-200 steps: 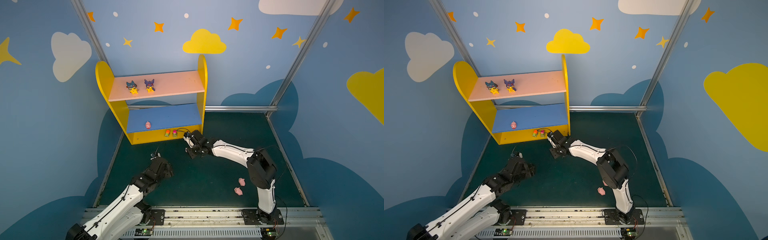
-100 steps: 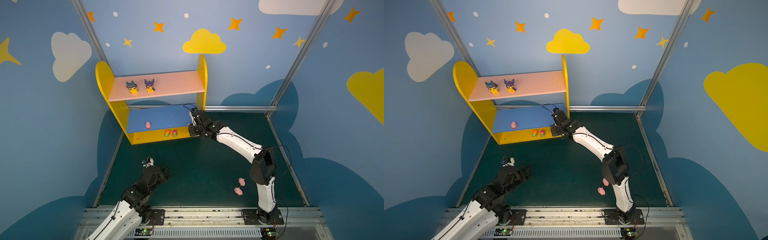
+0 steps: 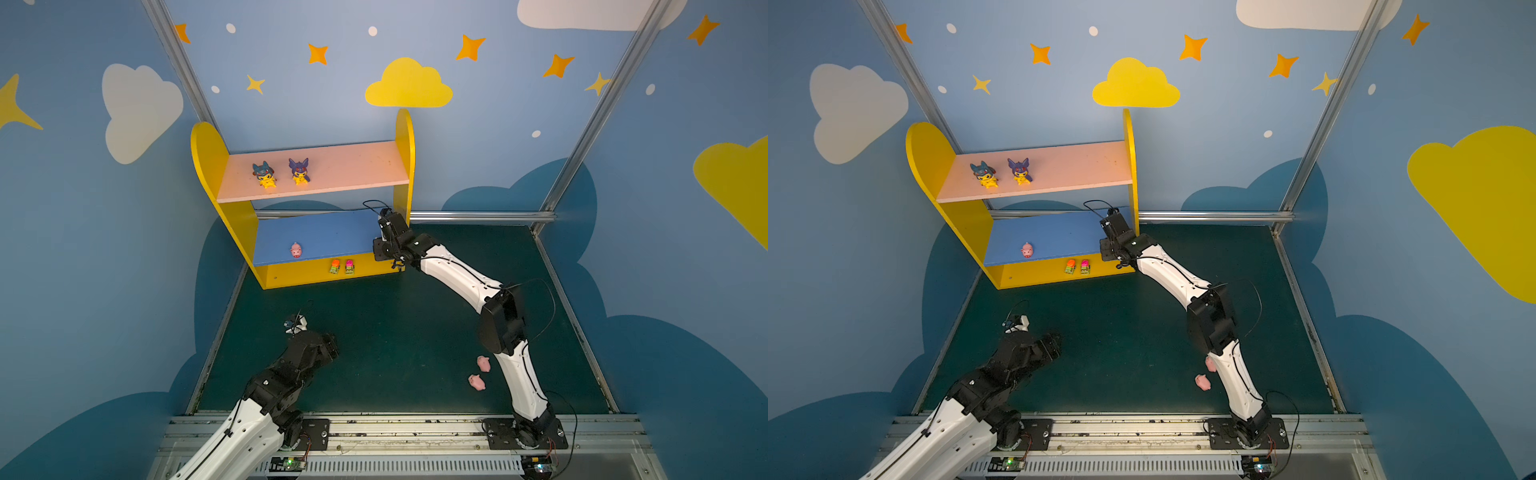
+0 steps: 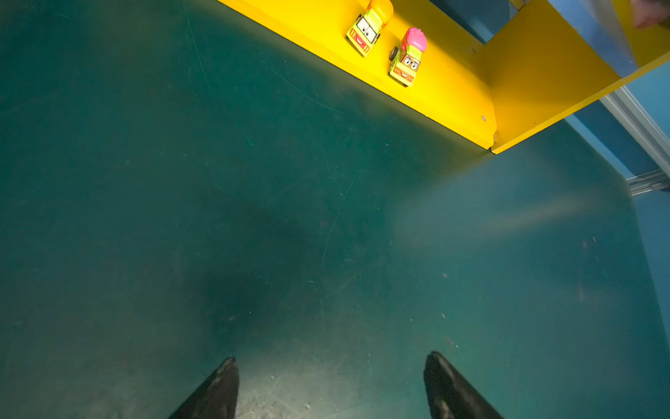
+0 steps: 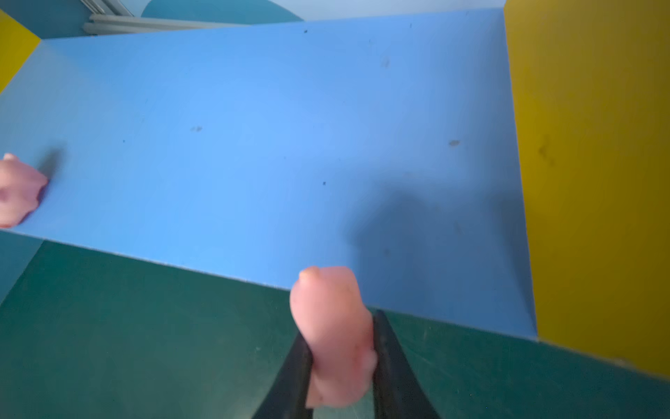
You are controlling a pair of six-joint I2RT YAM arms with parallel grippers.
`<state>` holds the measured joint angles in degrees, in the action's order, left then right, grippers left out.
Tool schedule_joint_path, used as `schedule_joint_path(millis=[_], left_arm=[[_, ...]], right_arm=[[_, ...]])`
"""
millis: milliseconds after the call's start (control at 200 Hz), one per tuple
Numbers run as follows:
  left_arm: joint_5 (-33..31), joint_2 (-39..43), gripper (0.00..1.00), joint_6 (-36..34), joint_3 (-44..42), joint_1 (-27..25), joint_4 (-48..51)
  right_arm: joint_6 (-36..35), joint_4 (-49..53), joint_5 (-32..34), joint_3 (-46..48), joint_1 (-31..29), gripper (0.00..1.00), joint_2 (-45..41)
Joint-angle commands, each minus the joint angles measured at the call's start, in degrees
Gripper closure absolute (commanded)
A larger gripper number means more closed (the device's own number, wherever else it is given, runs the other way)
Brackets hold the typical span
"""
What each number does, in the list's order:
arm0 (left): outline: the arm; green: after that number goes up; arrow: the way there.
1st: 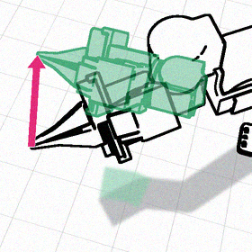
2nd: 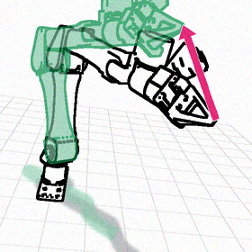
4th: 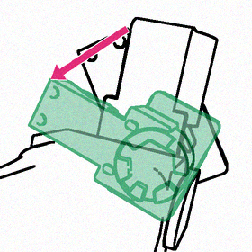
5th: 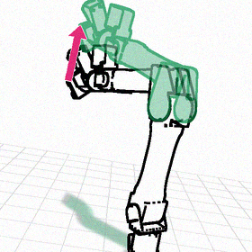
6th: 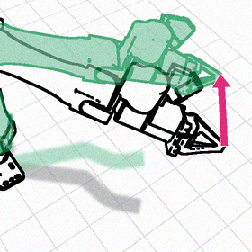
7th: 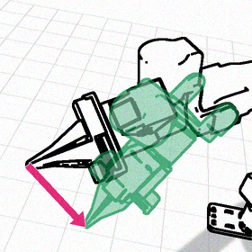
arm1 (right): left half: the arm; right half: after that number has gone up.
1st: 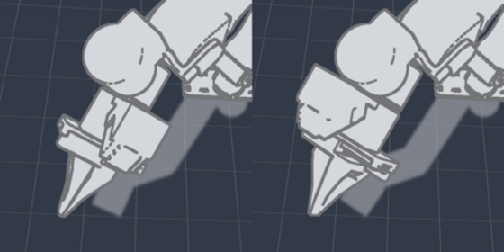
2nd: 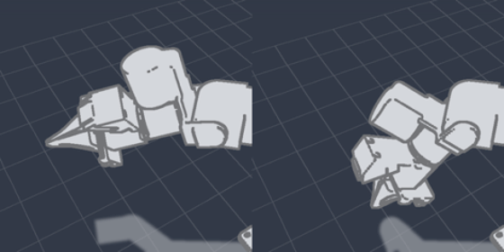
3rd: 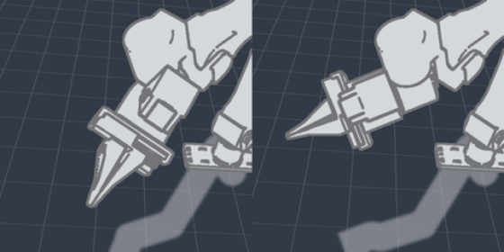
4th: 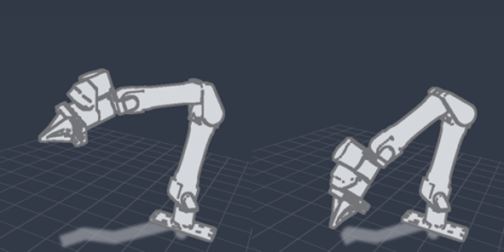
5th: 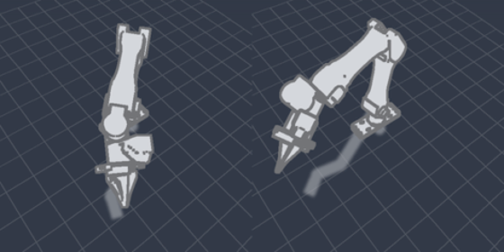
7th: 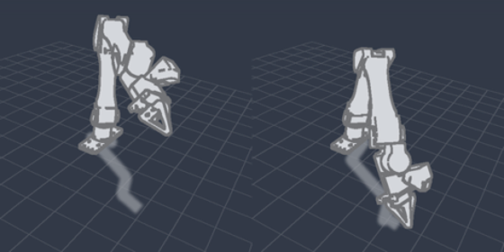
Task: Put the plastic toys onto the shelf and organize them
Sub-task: 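Lift the pink pig and carry it onto the blue lower shelf with the right gripper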
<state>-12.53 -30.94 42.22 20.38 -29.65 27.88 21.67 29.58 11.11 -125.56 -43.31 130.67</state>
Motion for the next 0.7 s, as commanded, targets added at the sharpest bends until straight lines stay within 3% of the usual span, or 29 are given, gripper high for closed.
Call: schedule_joint_path(millis=[0,691], left_arm=[[-0.83,-0.38,0.2,-0.97,2.07,0.16,-0.69],[-0.65,-0.63,0.2,-1.28,3.92,0.11,0.17]], right_arm=[[0.89,1.84,0.19,-4.31,1.19,0.76,2.19],[2.54,3.11,-0.59,-10.76,3.32,0.7,7.93]])
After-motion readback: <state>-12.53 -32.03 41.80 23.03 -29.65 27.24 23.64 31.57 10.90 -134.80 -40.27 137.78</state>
